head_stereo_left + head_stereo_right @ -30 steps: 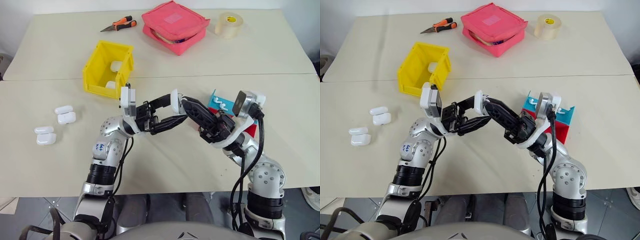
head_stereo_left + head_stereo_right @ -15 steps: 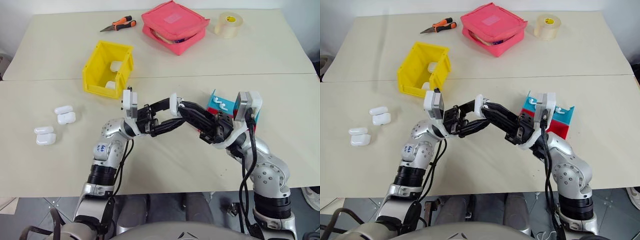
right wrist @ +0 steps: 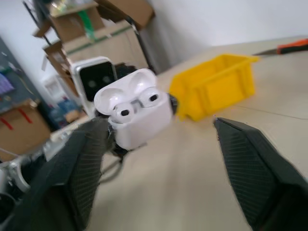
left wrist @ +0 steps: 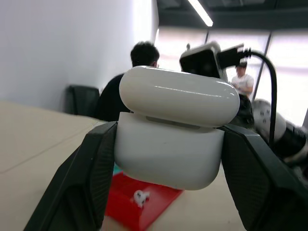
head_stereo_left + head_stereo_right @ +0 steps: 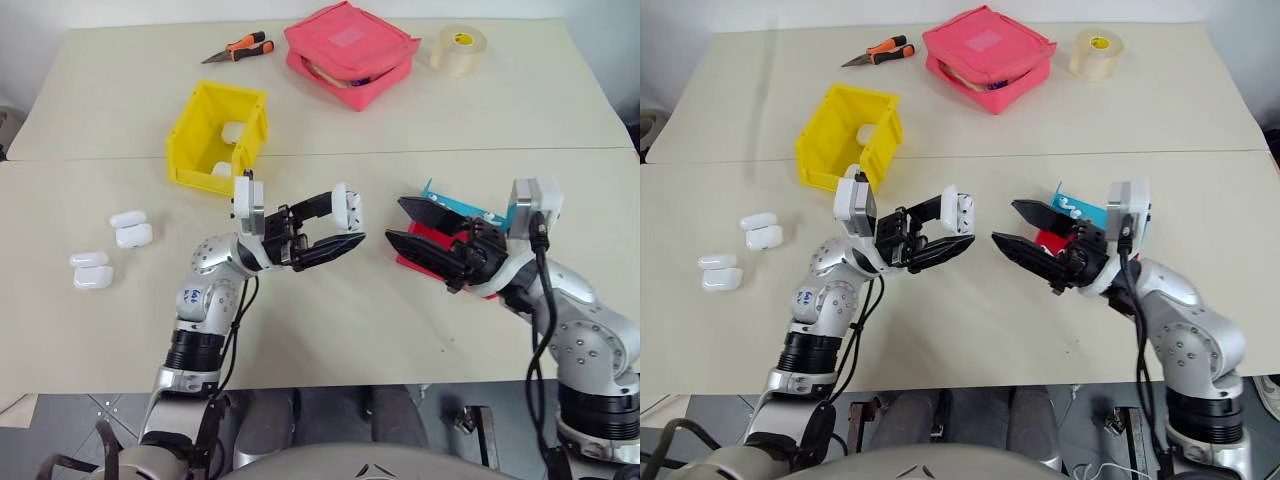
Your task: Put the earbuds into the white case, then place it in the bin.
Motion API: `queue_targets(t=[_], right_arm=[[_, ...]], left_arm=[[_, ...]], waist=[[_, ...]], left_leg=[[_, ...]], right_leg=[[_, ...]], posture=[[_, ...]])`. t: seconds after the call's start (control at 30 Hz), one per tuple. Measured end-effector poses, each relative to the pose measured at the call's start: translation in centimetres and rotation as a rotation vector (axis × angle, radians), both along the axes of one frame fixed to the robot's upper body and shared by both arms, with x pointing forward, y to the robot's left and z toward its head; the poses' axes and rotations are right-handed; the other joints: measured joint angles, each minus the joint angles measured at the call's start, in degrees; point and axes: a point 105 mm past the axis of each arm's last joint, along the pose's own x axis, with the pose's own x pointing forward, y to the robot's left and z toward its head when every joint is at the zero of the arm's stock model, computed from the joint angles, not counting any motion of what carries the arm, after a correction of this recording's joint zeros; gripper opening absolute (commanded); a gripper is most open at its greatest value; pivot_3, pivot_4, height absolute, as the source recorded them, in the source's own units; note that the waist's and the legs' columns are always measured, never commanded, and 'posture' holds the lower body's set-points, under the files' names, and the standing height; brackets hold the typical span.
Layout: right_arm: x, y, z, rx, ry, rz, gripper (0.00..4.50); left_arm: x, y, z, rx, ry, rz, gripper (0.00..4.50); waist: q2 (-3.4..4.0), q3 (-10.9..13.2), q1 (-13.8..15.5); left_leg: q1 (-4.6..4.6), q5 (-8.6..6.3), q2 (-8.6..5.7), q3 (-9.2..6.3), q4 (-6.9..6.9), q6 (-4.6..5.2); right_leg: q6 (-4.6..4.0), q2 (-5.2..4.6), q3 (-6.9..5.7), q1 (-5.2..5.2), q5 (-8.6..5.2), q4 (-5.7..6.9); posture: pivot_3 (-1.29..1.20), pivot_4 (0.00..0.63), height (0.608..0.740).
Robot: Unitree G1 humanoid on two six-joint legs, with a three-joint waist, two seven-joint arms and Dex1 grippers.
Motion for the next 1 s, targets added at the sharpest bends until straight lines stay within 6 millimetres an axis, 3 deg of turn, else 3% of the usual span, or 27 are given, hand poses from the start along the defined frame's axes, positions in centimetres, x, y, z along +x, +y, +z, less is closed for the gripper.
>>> queue_targets(t=[0.13,0.23,0.47,0.67,1.0], right_arm=[[0.4,-0.2,0.6,-0.132,-0.045,0.01,1.24],[0.5,1.2,1.4,-0.183,-0.081,0.072,0.15],[0.7,4.1,1.9,-0.235,-0.095,0.16,0.07],[1.1,6.6,-0.1,-0.368,-0.066,0.19,0.07],[1.1,3.3,-2.0,-0.441,-0.017,0.115,0.07]], left_arm=[[0.8,0.7,-1.8,0.22,-0.089,0.055,2.9],[1.1,0.3,-2.6,0.295,-0.104,0.062,2.9],[1.4,-0.9,-1.6,0.318,-0.154,0.048,2.9],[1.0,-1.8,-2.4,0.348,-0.159,0.022,2.9],[0.6,-1.2,-3.0,0.333,-0.145,0.021,2.9]], waist=[[0.0,0.0,0.0],[-0.01,0.0,0.2],[-0.03,0.0,0.8],[-0.03,0.0,0.8],[-0.05,0.0,0.8]], left_leg=[[0.0,0.0,0.0,0.01,-0.01,0.0],[-0.02,0.0,-0.01,-0.01,0.0,0.01],[-0.04,0.0,-0.03,-0.06,0.0,0.01],[-0.05,0.0,-0.02,-0.06,0.0,0.01],[-0.07,0.0,-0.02,-0.06,0.01,0.01]], right_leg=[[0.0,0.0,-0.01,0.0,0.0,-0.02],[0.0,-0.02,0.0,0.0,0.0,-0.03],[0.0,-0.03,-0.04,-0.01,0.0,-0.05],[0.0,-0.03,-0.05,-0.02,0.0,-0.04],[0.0,-0.03,-0.08,-0.01,0.0,-0.05]], posture=[[0.0,0.15,0.74],[0.0,0.15,0.74],[0.0,0.15,0.74],[0.0,0.15,0.74],[0.0,0.15,0.74]])
